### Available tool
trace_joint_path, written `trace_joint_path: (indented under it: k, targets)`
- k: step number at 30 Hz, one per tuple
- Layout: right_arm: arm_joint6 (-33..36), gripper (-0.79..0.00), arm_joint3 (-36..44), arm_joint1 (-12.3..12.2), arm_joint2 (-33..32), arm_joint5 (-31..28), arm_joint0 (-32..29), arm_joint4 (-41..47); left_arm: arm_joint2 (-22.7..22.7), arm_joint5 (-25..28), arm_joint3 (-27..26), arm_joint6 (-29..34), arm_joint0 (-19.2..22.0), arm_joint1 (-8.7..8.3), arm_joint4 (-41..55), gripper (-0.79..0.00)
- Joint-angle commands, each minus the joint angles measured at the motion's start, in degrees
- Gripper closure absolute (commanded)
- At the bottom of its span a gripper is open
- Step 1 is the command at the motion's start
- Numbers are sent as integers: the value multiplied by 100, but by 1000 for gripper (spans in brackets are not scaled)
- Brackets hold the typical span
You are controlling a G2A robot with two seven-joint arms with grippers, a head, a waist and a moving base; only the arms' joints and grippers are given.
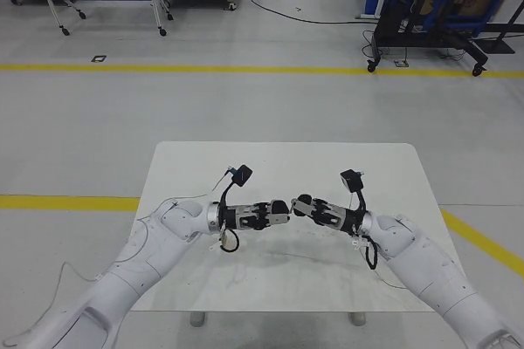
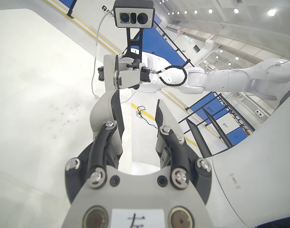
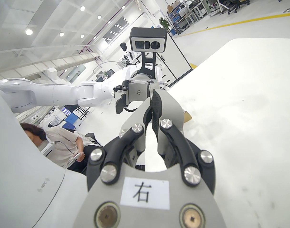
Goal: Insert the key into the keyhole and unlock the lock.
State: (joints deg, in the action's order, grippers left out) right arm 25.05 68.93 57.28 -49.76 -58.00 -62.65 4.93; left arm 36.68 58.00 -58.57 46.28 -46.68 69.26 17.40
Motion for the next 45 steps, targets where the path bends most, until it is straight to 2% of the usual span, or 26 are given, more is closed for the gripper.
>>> trace_joint_path:
  k: [1,12,15,18,28,45]
  targets:
    - [56,0,9,4,-8,0,-8,27,6,0,55,0,4,27,-23,-286]
    - [286,0,41,25,-74,0,-43,125,30,0,189,0,11,125,-117,-277]
    - [325,0,27,36,-85,0,-41,131,20,0,219,0,22,147,-164,-191]
    - [353,0,11,47,-98,0,-39,128,8,0,250,0,41,166,-255,0]
    - [315,0,-56,87,-155,0,-48,-13,-9,0,332,0,68,217,-315,0]
    - [285,0,-53,113,-297,4,-142,-147,216,0,383,0,-13,243,-244,0]
